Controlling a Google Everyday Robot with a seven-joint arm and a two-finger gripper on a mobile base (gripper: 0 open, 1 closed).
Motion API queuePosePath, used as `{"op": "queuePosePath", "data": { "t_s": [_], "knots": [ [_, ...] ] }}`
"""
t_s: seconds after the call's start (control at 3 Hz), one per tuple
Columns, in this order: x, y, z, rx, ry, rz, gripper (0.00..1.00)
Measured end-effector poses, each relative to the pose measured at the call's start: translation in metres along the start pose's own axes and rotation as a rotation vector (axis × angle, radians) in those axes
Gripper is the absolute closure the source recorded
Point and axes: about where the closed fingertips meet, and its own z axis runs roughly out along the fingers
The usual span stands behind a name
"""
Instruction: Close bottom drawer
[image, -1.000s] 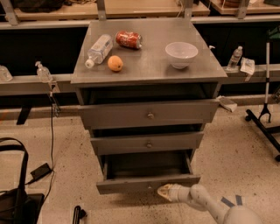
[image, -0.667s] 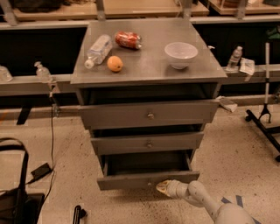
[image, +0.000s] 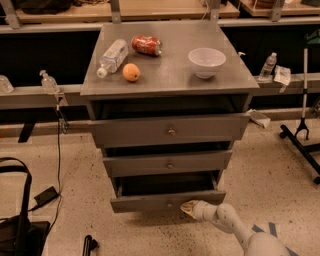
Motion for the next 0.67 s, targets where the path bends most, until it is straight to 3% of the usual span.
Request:
{"op": "queuePosePath", "data": {
  "t_s": [0.33, 0.67],
  "knots": [
    [0.0, 0.0, 0.0, 0.0, 0.0, 0.0, 1.0],
    [-0.008, -0.019, -0.006, 0.048, -0.016, -0.037, 1.0]
  ]
}}
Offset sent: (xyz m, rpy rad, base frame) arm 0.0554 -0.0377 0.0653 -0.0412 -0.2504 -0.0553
